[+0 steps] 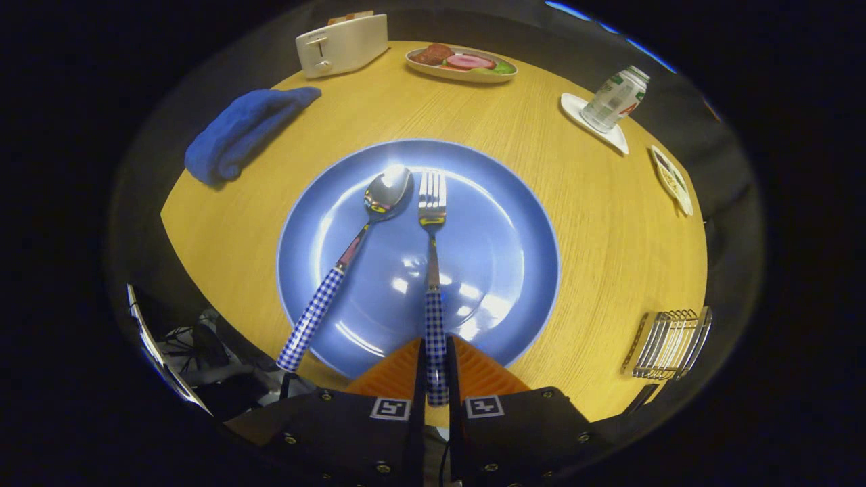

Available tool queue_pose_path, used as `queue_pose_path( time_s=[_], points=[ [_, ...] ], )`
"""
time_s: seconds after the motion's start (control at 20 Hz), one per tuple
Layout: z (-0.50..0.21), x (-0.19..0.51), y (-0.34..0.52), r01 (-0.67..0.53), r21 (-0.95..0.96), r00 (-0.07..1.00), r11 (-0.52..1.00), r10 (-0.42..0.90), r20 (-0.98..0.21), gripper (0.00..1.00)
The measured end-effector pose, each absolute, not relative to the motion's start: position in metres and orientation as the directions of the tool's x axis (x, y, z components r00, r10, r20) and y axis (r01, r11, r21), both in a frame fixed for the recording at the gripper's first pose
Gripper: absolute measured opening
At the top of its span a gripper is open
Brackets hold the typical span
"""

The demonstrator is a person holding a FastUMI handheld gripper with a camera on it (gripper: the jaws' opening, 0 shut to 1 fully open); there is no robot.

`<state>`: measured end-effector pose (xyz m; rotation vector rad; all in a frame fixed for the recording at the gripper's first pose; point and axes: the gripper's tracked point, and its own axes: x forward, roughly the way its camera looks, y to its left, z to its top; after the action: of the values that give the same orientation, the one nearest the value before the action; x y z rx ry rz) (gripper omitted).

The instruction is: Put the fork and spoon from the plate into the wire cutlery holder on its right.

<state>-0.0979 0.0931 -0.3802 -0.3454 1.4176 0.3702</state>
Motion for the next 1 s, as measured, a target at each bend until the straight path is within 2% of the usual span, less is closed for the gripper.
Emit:
queue_pose_path(
  time_s=[0.05, 0.6, 0.9, 1.0],
  points=[
    [-0.375, -0.095, 0.094, -0.453, -0.003, 0.099, 0.892, 0.047, -0.994, 0.07],
    [-0.316, -0.073, 0.071, -0.514, -0.008, 0.11, 0.858, 0.056, -0.992, 0.07],
    [-0.259, -0.077, -0.01, -0.548, -0.124, 0.117, 0.827, -0.071, -0.991, 0.07],
    [-0.245, -0.083, -0.036, -0.524, -0.148, 0.11, 0.839, -0.105, -0.988, 0.07]
  ],
)
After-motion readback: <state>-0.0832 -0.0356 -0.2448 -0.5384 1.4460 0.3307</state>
